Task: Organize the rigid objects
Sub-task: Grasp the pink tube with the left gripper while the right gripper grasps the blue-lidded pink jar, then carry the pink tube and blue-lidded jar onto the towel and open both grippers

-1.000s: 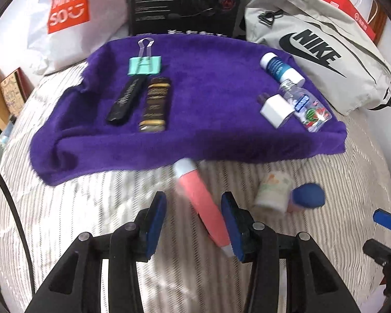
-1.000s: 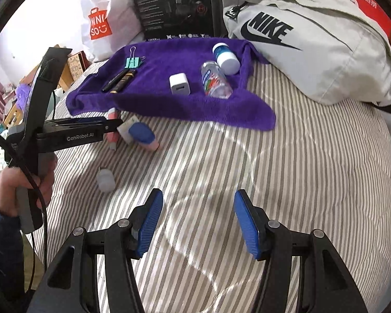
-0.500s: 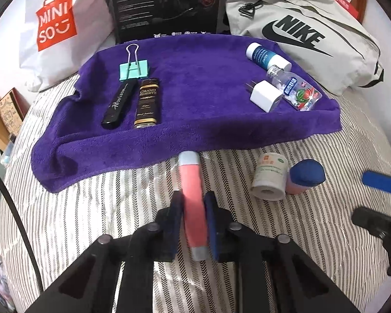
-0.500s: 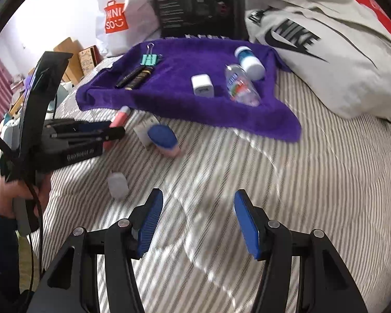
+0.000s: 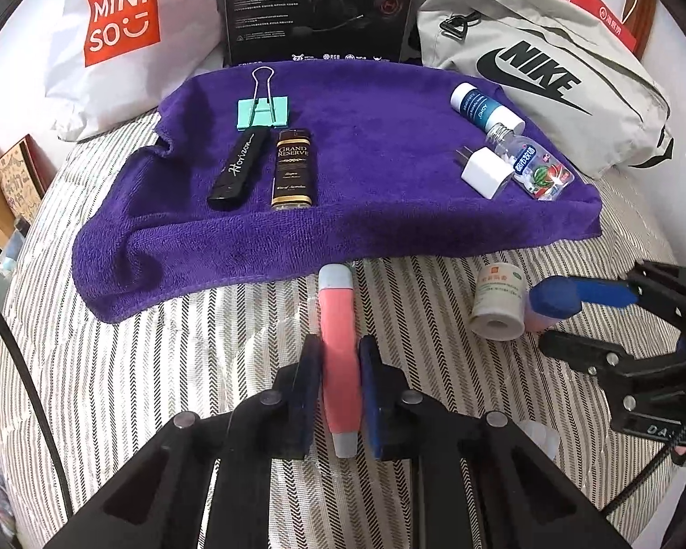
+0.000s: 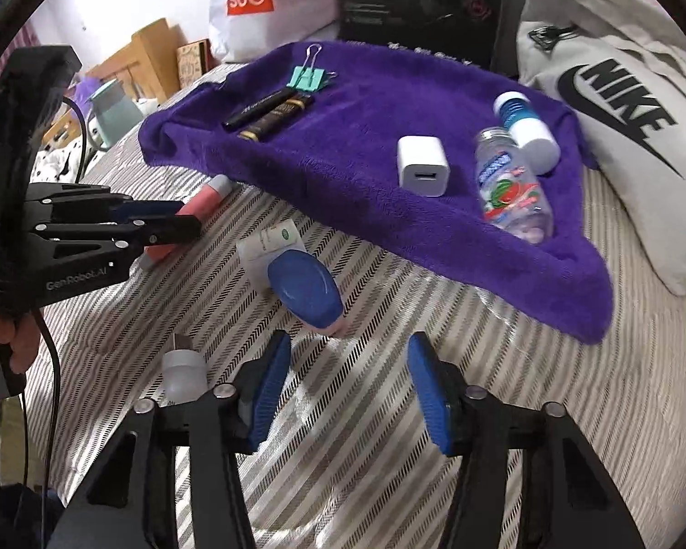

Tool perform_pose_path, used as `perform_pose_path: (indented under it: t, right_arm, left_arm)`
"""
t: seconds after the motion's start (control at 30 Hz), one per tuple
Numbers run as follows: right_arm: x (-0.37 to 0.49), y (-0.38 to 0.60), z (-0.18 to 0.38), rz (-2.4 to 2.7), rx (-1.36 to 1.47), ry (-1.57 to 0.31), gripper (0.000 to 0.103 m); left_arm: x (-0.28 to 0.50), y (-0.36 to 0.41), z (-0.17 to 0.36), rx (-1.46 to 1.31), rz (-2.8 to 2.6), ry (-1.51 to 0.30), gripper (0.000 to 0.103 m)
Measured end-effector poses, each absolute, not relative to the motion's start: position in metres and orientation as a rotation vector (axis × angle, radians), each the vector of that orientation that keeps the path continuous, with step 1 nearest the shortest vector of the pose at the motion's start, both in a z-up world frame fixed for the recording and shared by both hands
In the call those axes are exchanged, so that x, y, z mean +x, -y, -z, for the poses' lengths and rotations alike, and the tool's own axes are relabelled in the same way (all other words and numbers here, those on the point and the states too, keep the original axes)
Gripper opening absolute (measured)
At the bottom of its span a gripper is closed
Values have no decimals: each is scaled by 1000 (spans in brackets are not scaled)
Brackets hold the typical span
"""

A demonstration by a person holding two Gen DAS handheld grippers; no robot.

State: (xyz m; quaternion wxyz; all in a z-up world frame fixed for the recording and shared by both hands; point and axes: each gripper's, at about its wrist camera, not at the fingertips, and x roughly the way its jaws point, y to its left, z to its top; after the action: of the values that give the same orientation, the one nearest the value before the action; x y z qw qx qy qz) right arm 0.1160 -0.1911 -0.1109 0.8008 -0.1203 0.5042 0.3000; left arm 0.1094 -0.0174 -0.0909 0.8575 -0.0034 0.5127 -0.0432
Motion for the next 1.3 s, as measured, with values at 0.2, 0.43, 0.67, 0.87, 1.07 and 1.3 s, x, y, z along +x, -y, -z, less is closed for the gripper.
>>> perform_pose_path:
  t: [0.2,0.43,0.67,0.87,1.07,1.3]
  right_arm:
    - [124,182,112,-681,-264,-1056,45]
    - [122,172,109,-694,-285,-1064,20]
    - [104,207,96,-554,-291,-1089,20]
    - [99,216,108,-494,-304,-1114,20]
    - [100,218,108,-488,-274,-1110,20]
    - [100,226,101,-513,-207,-1117,20]
  left_arm:
    - [110,15,91,-26,95,-1083,17]
    - [110,14,91,-23,97,-1079,17]
    - [96,7,91,12,70,-1074,17]
    - [98,12,92,38,57,-1071,18]
    - [98,10,93,22,55,-1063,17]
    - [93,-2,87,-59,83,-1056,17]
